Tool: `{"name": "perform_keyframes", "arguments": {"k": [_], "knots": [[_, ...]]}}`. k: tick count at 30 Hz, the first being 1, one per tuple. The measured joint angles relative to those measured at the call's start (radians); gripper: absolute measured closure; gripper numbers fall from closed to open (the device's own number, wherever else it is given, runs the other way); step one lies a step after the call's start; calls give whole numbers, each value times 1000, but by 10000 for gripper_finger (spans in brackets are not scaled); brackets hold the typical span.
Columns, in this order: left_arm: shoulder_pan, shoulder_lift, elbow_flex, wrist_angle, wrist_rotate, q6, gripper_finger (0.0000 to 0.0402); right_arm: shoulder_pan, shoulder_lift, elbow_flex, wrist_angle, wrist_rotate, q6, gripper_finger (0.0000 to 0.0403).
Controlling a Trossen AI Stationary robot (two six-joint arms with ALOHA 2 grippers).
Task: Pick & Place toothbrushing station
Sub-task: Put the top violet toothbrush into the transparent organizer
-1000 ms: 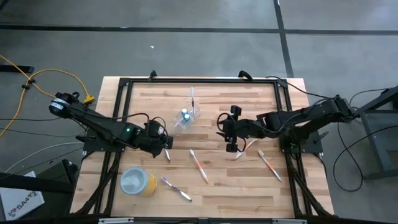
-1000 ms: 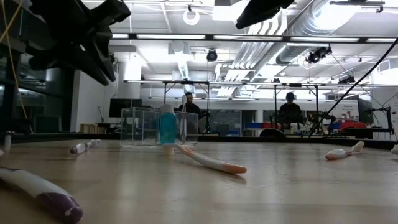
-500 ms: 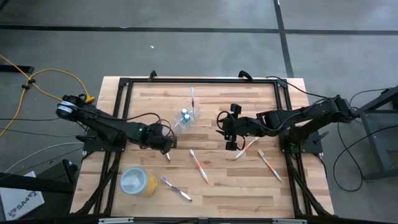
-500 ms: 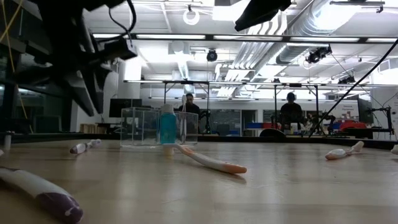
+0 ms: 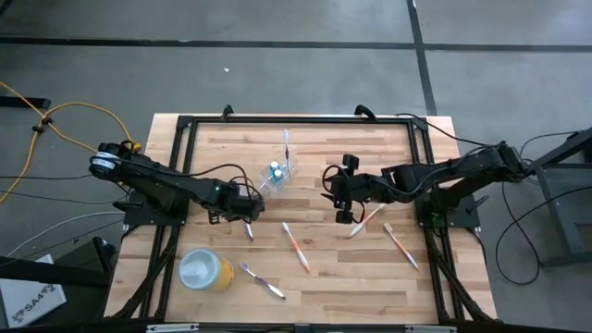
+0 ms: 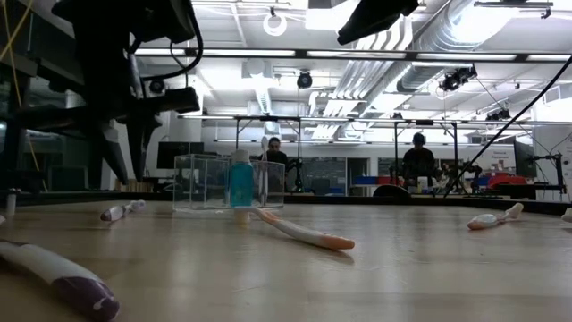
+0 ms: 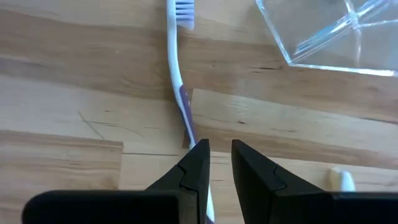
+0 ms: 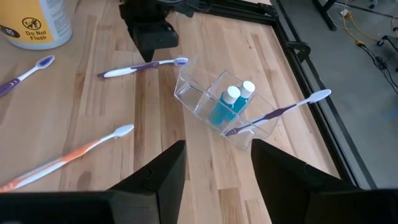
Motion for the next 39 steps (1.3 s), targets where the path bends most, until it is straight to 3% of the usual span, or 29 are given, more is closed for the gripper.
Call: {"name": "perform_keyframes", "arguments": {"k": [15,20,27,39], "knots": [[1,6,0,-72,-8,-140,340,0,0,0,0,-3,-19,229],[1,61,0,-71,46,-178,340,0,0,0,-1,-3,-19,229],[10,141,0,19,65,-172,340,0,0,0,-1,-3,-25,229],[83,135,0,50,132,-40,340,0,0,0,-1,-4,-26,229]]}}
